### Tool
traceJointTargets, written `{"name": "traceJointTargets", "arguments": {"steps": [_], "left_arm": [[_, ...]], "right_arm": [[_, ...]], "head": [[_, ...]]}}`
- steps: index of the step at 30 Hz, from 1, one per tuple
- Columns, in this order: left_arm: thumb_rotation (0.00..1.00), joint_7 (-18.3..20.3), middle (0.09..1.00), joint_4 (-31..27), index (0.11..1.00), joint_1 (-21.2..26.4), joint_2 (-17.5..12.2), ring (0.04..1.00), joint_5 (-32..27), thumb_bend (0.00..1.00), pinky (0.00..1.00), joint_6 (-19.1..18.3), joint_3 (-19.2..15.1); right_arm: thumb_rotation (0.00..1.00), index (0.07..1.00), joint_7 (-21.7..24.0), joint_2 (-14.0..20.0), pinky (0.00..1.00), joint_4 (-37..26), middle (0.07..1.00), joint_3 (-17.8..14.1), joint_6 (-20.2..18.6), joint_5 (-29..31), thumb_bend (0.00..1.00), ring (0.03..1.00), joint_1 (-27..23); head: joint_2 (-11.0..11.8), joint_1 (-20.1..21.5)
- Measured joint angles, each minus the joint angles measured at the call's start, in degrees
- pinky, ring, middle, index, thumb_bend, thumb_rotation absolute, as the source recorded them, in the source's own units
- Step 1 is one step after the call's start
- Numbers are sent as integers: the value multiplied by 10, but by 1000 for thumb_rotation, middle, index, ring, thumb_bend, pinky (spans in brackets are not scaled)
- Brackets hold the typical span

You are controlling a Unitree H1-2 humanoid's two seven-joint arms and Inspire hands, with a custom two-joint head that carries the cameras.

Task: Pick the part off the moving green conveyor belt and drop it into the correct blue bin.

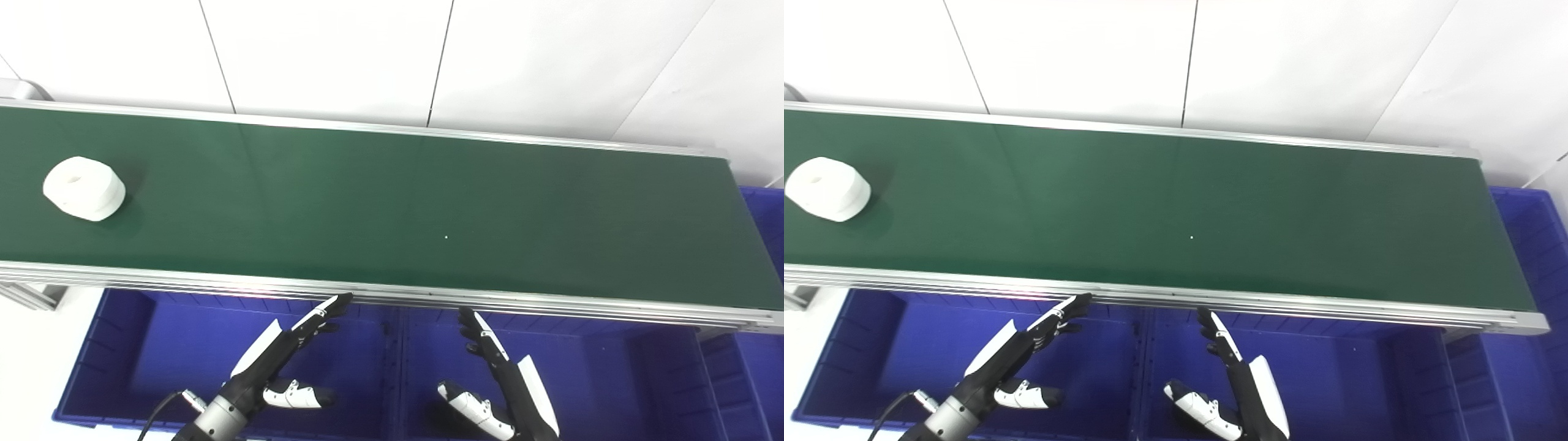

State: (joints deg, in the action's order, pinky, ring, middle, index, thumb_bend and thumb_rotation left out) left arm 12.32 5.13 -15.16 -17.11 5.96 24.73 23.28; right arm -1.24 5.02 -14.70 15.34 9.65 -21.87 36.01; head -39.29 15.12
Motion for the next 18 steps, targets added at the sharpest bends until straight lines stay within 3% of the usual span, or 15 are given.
{"name": "traceJointTargets", "arguments": {"steps": [9, 18], "left_arm": [[715, 0, 966, 0, 952, 0, 0, 939, 0, 851, 866, 0, 0], [702, -5, 949, 3, 930, 0, 5, 933, 0, 887, 882, 0, 6]], "right_arm": [[761, 953, 6, 0, 862, 0, 931, 0, 0, 0, 680, 910, 0], [775, 965, 8, 9, 876, 0, 936, -7, 0, 9, 672, 917, 1]], "head": [[0, -1], [22, -91]]}}
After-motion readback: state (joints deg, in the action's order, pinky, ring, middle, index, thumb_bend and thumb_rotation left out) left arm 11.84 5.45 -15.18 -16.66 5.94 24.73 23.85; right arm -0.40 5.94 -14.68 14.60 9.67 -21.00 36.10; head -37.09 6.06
